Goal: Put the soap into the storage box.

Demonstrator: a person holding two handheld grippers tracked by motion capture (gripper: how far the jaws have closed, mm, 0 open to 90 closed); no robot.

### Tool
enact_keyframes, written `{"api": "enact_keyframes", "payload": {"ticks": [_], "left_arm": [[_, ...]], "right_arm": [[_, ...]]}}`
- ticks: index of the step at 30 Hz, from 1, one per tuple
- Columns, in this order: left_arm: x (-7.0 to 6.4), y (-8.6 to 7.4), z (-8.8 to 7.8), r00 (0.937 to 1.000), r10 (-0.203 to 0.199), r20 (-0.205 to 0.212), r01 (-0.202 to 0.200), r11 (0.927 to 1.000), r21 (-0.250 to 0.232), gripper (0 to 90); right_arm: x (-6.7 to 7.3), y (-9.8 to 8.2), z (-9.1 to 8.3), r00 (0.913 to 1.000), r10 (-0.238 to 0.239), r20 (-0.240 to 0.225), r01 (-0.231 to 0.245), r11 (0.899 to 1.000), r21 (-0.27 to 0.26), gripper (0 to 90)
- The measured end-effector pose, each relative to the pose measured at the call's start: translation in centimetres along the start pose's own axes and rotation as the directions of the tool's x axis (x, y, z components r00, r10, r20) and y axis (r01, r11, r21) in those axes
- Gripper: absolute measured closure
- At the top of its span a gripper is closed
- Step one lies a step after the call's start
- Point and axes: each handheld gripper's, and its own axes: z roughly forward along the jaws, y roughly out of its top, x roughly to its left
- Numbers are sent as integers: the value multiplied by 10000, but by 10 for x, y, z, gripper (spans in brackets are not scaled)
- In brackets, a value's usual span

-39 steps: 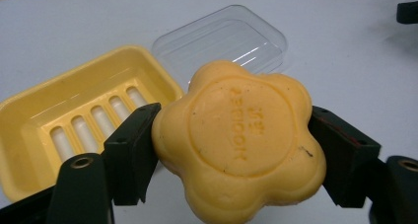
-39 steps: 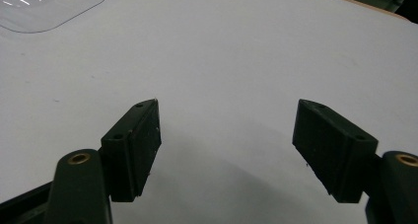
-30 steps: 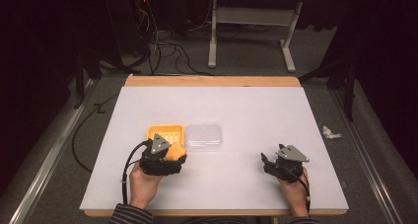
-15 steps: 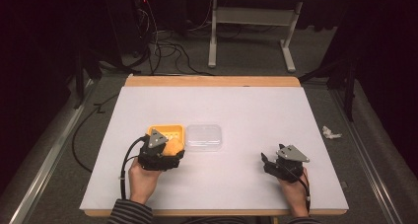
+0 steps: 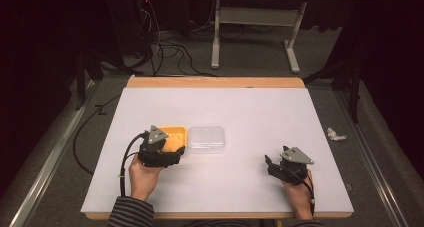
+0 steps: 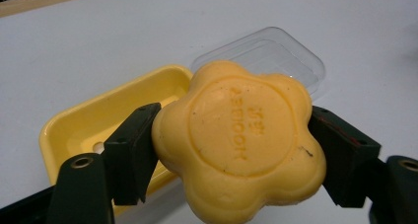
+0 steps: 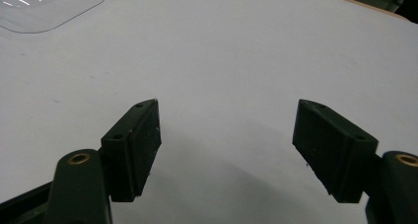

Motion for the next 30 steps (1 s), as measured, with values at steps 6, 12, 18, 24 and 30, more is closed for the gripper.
{"api": "enact_keyframes", "payload": {"ticks": [6, 12, 18, 24, 30], "left_arm": [[2, 2, 4, 10000, -68, -61, 68, 10000, 2, 274], [8, 5, 10, 9996, -235, -174, 236, 9997, 56, 274], [11, 9, 16, 9992, -150, -375, 150, 9999, -11, 274], [14, 11, 22, 9984, -178, -529, 178, 9998, -10, 274], [22, 11, 33, 9961, -349, -809, 346, 9994, -40, 274]], "right_arm": [[0, 0, 0, 10000, -7, -1, 7, 10000, 5, 270], [0, 0, 0, 10000, 12, 0, -12, 10000, 32, 270], [0, 0, 0, 10000, -66, -13, 66, 10000, 21, 270], [0, 0, 0, 10000, -3, -16, 3, 10000, 6, 270], [0, 0, 1, 10000, -52, -12, 52, 10000, 25, 270]]}}
